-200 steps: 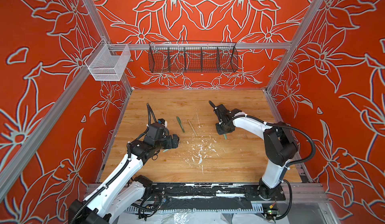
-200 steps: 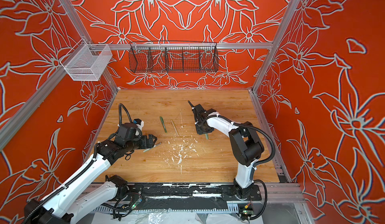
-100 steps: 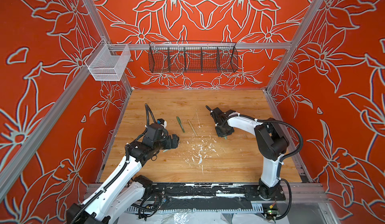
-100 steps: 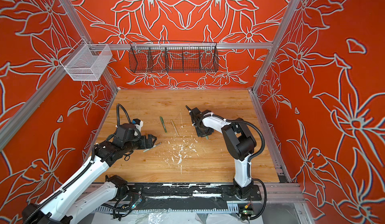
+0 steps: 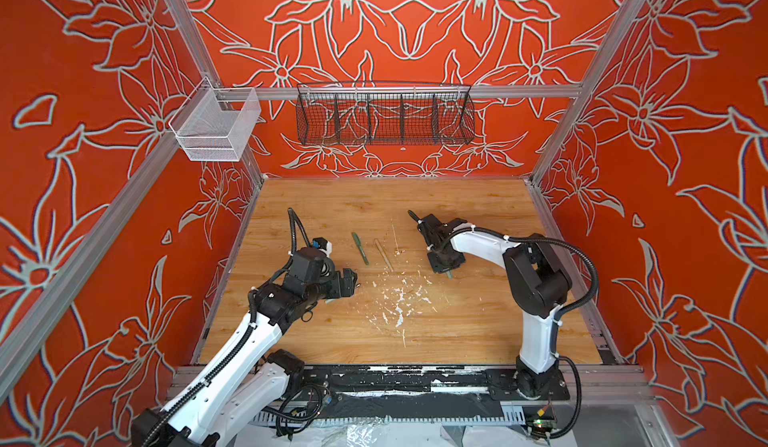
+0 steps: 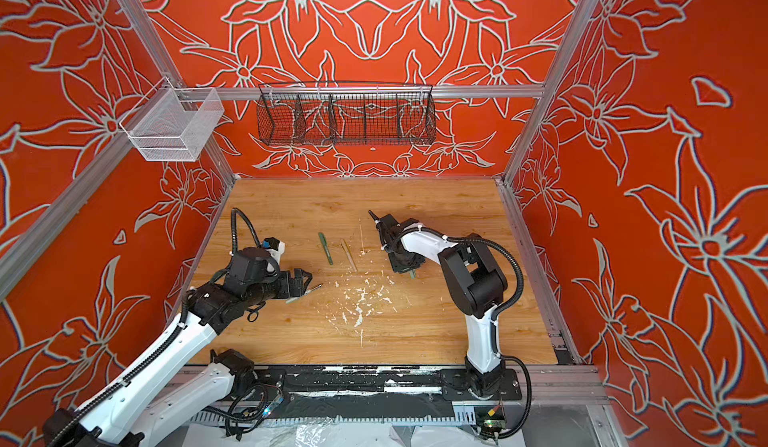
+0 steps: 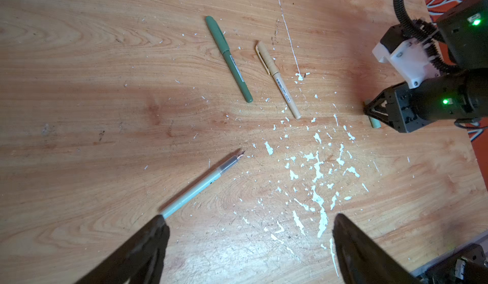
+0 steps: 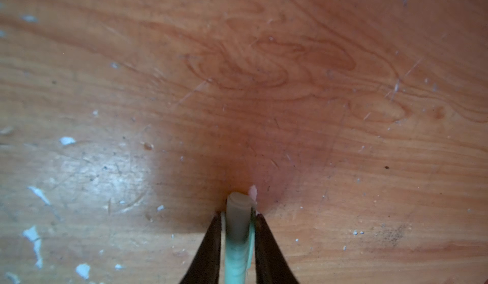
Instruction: Insert the pens into the pen caps
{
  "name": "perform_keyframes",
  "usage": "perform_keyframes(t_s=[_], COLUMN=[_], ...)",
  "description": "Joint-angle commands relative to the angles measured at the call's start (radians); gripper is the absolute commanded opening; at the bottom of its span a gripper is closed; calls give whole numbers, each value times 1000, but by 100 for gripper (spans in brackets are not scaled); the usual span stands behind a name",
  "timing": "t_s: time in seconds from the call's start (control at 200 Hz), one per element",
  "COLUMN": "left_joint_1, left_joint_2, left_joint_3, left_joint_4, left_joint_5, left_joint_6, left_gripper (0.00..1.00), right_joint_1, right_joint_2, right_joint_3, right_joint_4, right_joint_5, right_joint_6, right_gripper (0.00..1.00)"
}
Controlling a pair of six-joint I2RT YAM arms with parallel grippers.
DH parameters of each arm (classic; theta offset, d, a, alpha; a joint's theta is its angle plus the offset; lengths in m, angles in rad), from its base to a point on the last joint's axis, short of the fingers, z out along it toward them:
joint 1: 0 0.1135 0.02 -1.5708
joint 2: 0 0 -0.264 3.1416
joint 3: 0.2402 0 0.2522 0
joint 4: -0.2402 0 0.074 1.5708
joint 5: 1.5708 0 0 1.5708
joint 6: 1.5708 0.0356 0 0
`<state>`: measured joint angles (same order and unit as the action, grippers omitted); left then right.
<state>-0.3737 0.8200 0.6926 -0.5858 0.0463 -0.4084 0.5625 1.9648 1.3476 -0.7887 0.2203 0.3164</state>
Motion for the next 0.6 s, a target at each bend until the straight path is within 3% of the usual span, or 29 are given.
perform_keyframes(t_s=[0.0, 0.155, 0.385, 0.48, 0.596], left_joint_1=[2, 2, 2, 2, 2], left_joint_2=[-16, -24, -31, -35, -42], left_joint_3=[-12, -22, -24, -26, -26], left_joint_4=[-6, -2, -3, 0, -8], left_joint_5=[1, 5, 12, 15, 11], left_joint_6=[-12, -15, -17, -18, -17], left_gripper=[97, 97, 97, 97, 97], right_joint_1=[8, 5, -36, -55, -55], right_joint_2=[38, 5, -98, -96, -83], right_joint_3=[15, -8, -72, -101, -105], right_joint_4=[-38, -12, 95, 127, 114], right_joint_5=[3, -23, -238, -324, -305], right_joint_6=[-11, -17, -17, -21, -29], right_gripper=[23, 12, 11, 13, 26])
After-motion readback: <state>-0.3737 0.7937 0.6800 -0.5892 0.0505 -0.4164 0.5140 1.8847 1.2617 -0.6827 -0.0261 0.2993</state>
